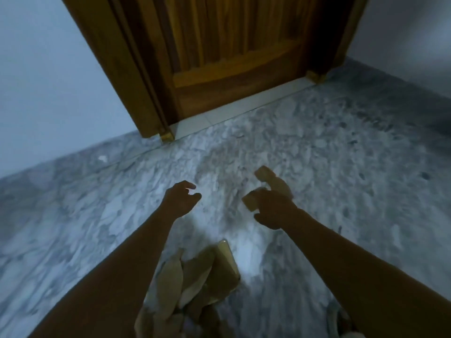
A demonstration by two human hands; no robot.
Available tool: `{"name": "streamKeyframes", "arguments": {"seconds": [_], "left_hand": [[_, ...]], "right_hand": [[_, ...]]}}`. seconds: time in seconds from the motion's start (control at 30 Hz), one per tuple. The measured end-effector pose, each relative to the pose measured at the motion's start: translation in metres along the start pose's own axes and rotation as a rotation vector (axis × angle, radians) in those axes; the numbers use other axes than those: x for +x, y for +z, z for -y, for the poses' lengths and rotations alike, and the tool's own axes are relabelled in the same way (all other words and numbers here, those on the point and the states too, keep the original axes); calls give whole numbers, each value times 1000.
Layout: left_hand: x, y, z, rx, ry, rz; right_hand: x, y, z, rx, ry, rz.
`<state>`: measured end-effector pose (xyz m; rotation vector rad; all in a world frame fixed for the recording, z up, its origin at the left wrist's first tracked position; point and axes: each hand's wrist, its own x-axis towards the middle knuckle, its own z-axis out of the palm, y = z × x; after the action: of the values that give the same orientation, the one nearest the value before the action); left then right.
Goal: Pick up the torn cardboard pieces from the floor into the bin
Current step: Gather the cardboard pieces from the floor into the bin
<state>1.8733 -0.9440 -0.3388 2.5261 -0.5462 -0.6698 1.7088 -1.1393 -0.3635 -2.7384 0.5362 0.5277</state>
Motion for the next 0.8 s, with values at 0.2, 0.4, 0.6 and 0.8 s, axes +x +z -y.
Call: {"name": "streamKeyframes", "arguments": {"seconds": [0.2,0.4,0.6,0.8], "left_hand": [[64,58,80,240,3,-32],[108,98,116,437,-18,-198],[93,112,76,197,-67,-356],[87,118,23,-124,5,-85]], "right_hand": [[88,57,-18,-315,-17,32],[121,68,-38,-260,-107,-36],[128,54,-31,-199,-54,-29],[117,45,-50,268,-7,39]]}}
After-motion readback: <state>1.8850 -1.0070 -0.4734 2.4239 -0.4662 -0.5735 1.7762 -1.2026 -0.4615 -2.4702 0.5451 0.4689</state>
